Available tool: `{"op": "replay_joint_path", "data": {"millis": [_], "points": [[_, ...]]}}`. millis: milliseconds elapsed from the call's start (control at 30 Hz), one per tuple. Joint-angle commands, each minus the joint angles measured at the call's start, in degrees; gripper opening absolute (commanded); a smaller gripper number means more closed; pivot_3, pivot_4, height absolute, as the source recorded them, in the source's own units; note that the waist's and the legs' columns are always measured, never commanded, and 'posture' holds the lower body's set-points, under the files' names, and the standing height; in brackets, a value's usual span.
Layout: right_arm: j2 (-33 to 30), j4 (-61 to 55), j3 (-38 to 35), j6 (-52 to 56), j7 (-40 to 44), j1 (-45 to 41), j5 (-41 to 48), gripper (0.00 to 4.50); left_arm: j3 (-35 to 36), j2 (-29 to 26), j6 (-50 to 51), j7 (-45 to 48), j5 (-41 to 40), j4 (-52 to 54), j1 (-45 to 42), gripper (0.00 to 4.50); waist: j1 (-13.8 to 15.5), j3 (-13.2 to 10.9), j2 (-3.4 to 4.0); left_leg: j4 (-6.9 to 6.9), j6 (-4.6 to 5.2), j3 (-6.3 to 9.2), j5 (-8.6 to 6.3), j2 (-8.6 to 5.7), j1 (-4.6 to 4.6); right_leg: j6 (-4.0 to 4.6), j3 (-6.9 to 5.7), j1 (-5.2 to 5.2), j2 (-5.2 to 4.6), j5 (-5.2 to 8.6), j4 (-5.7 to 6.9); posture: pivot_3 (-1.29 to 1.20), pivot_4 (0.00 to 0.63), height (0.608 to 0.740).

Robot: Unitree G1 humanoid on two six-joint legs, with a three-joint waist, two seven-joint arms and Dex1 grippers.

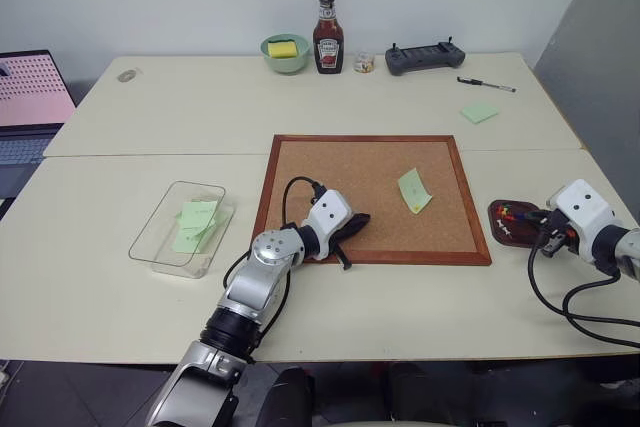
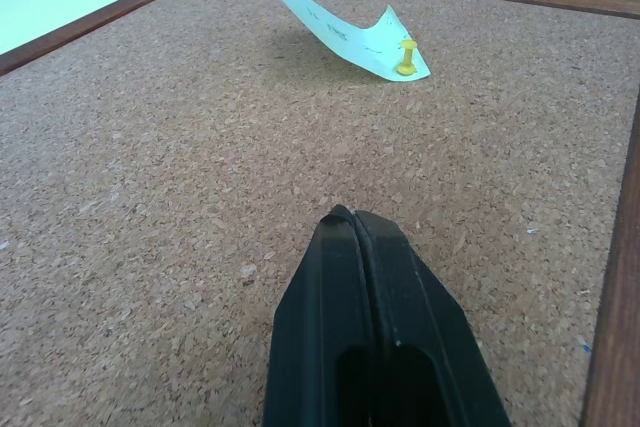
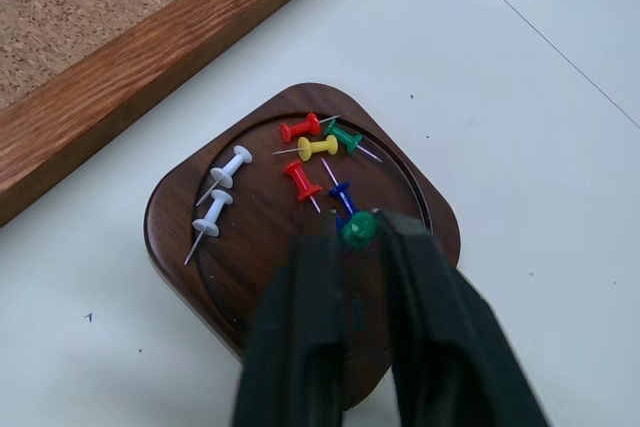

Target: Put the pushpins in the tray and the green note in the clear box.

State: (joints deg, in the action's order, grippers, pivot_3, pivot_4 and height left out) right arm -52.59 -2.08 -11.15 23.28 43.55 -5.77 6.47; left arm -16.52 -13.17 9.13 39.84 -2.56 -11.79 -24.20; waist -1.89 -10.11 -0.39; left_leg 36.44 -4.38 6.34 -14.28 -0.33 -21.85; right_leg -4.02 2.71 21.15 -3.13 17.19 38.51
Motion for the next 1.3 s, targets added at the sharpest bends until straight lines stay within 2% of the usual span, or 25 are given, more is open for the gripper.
{"op": "replay_joint_path", "data": {"millis": [33,167,333,467,667,933,1267,1300], "points": [[-0.43,-1.31,-1.68,1.59,0.15,-1.19,1.15,1.54,-2.17,-0.07,1.01,0.87,1.4,-2.34,2.45,0.0,0.0,0.0,0.0,0.0,0.0,0.0,0.0,0.0,0.0,0.0,0.0,0.0,0.0,0.0,0.0,0.0,0.15,0.74],[-0.87,-2.32,-2.95,3.28,0.44,-1.58,2.48,2.46,-2.1,-0.15,1.01,0.9,1.42,-2.34,2.48,0.0,0.0,0.0,0.0,0.0,0.0,0.0,0.0,0.0,0.0,0.0,0.0,0.0,0.0,0.0,0.0,0.0,0.15,0.74],[-0.35,-5.6,-4.68,6.25,1.81,-3.14,6.7,3.39,-2.05,-0.27,0.92,1.06,1.41,-2.48,2.41,0.0,-0.04,0.02,0.03,0.0,0.0,0.0,0.0,0.0,0.0,0.0,0.0,0.0,0.0,0.0,0.0,0.0,0.15,0.74],[2.77,-9.66,-3.01,8.66,1.51,-5.5,10.44,3.39,-1.99,-0.32,0.85,1.12,1.41,-2.67,2.33,0.0,-0.03,0.02,0.03,0.0,0.0,0.02,0.0,0.01,0.0,0.0,-0.02,-0.01,0.0,0.0,0.0,0.0,0.15,0.74],[10.4,-12.6,4.45,9.61,-0.28,-8.76,11.55,3.39,-1.72,-0.16,0.67,0.86,1.42,-2.98,2.17,0.0,-0.04,0.04,-0.03,-0.01,0.0,0.03,0.0,0.01,-0.01,0.0,-0.03,-0.01,0.0,0.0,-0.03,0.0,0.15,0.74],[16.12,-7.58,13.05,6.72,-0.86,-14.06,7.6,3.39,-1.55,-0.4,0.63,0.38,1.69,-2.56,2.52,0.0,-0.02,0.05,0.0,-0.01,0.0,0.05,0.0,0.0,-0.02,0.01,-0.03,0.02,0.0,0.0,-0.01,0.0,0.15,0.74],[19.39,1.51,17.49,1.15,-0.92,-18.84,3.25,3.39,-1.59,-0.24,0.87,-0.12,1.69,-2.19,2.86,0.0,-0.08,0.05,0.0,-0.02,0.0,0.06,0.0,0.01,-0.01,0.01,-0.05,0.05,0.01,0.0,0.01,0.0,0.15,0.74],[19.65,2.48,17.52,0.62,-1.0,-19.3,2.84,3.23,-1.61,-0.19,0.89,-0.13,1.69,-2.21,2.83,0.0,-0.13,0.05,0.0,-0.02,0.0,0.06,0.0,0.01,0.01,0.01,-0.05,0.04,0.01,0.0,0.01,0.0,0.15,0.74]]}}
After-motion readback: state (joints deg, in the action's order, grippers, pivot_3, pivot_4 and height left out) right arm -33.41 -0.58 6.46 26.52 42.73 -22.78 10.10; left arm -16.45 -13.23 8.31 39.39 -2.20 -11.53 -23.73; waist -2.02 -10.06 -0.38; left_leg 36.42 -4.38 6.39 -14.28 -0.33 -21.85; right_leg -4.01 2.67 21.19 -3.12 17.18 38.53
